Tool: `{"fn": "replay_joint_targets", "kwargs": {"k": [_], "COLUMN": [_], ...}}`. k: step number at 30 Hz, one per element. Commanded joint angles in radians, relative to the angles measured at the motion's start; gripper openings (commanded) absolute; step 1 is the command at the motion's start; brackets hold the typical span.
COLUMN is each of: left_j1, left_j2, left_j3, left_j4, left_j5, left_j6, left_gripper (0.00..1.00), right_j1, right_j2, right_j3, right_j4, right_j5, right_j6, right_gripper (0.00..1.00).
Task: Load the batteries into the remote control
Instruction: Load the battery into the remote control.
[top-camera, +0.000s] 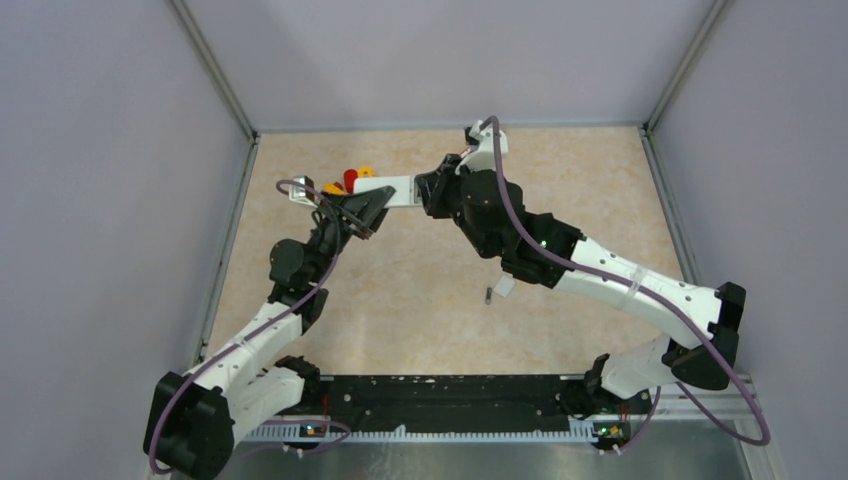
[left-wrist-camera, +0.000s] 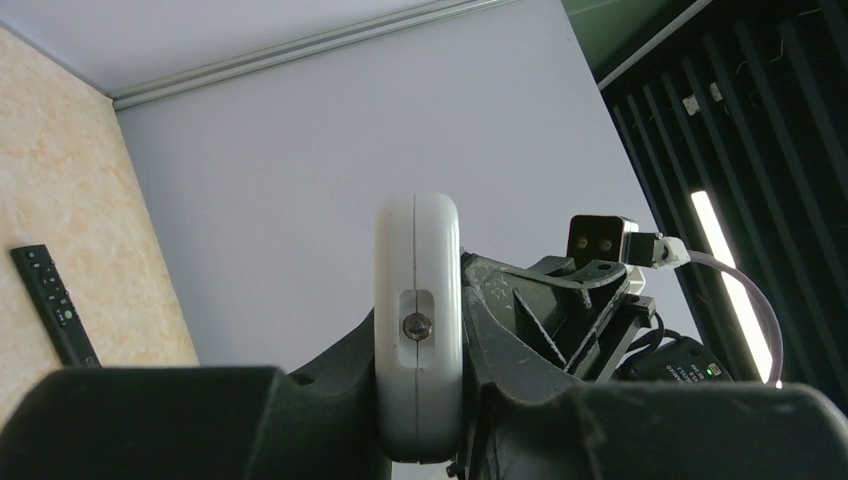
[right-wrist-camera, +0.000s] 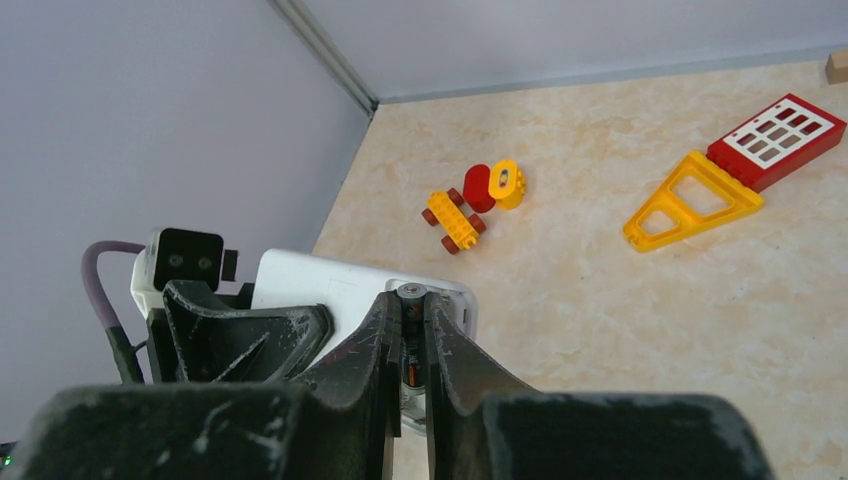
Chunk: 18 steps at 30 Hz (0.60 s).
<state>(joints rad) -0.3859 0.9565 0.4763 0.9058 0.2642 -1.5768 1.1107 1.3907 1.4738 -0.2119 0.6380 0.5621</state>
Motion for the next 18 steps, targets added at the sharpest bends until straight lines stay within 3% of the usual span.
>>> {"fn": "replay_joint_targets", "kwargs": {"k": [1,8,14,18], "left_j1": [0.003,0.003,0.004,0.002], "left_j2": [-0.001,0.053,0.055,0.051], "left_j3": [0.023,0.022,0.021,0.018], "left_j4": [0.100,0.219,0.239,0.239], "left_j5": [0.015,0.027,0.027,0.022], "left_j6": [-0.005,-0.049,-0.065,-0.075], "left_gripper": [0.00,0.00,0.00,0.00], "right_j1": [0.014,0.014,0.014,0.013], "right_j2": [0.006,0.009,0.011,0.010], "right_j3": [0.041,0.050,0.054,0.068], "right_j4": [-0.008,-0.058,-0.085,-0.099], "right_j5": [-0.014,-0.057,-0.045,-0.021], "right_j6": [0.039,0.082,0.085,0.076], "right_gripper": [0.03,0.06,0.20,0.23]}}
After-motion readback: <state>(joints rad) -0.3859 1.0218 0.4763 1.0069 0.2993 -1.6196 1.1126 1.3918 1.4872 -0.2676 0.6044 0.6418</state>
